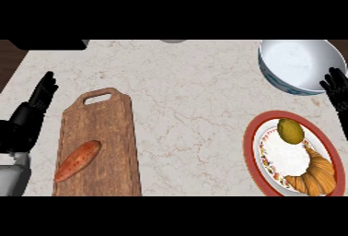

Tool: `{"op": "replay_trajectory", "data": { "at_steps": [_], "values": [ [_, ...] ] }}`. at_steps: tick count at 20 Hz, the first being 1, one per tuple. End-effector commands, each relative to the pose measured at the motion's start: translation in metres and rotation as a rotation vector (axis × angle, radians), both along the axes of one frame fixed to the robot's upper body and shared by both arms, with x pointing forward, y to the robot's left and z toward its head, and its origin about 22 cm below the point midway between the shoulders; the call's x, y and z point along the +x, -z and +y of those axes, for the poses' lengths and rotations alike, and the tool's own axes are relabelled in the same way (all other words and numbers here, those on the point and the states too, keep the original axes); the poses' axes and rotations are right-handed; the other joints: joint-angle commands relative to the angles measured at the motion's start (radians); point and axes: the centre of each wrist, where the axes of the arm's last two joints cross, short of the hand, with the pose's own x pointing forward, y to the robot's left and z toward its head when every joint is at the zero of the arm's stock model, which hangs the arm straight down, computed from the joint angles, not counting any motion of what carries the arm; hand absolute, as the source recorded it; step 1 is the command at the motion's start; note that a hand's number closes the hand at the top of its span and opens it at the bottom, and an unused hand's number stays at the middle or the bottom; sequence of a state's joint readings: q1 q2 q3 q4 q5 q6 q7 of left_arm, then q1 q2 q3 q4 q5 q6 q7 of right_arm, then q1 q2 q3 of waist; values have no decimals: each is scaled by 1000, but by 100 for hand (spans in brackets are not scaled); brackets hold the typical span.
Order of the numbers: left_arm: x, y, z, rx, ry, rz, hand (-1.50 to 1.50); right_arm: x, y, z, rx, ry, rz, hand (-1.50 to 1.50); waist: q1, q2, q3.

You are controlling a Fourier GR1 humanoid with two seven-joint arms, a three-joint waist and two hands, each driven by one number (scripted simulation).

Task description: Pick the lemon from the plate and place it in the bowl

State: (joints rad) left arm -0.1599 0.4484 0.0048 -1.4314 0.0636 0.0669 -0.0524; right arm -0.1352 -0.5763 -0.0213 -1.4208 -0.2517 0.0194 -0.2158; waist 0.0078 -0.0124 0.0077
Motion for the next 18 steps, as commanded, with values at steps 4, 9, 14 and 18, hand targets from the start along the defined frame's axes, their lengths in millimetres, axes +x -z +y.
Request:
{"op": "replay_trajectory", "data": {
  "at_steps": [4,9,14,18],
  "values": [
    [12,-19,-17,0,5,-65,0,17,-82,45,-241,-739,-268,150,46,-2,-5],
    [13,-8,-35,-54,-26,-36,0,28,-143,26,-250,-769,-834,-150,26,19,4],
    [11,-8,-37,-50,-40,-32,0,17,-174,15,-425,-1100,-892,-150,27,22,3],
    [13,-17,-43,-58,-59,-40,0,3,-177,6,-641,-1124,-971,-150,-9,15,4]
  ]
}}
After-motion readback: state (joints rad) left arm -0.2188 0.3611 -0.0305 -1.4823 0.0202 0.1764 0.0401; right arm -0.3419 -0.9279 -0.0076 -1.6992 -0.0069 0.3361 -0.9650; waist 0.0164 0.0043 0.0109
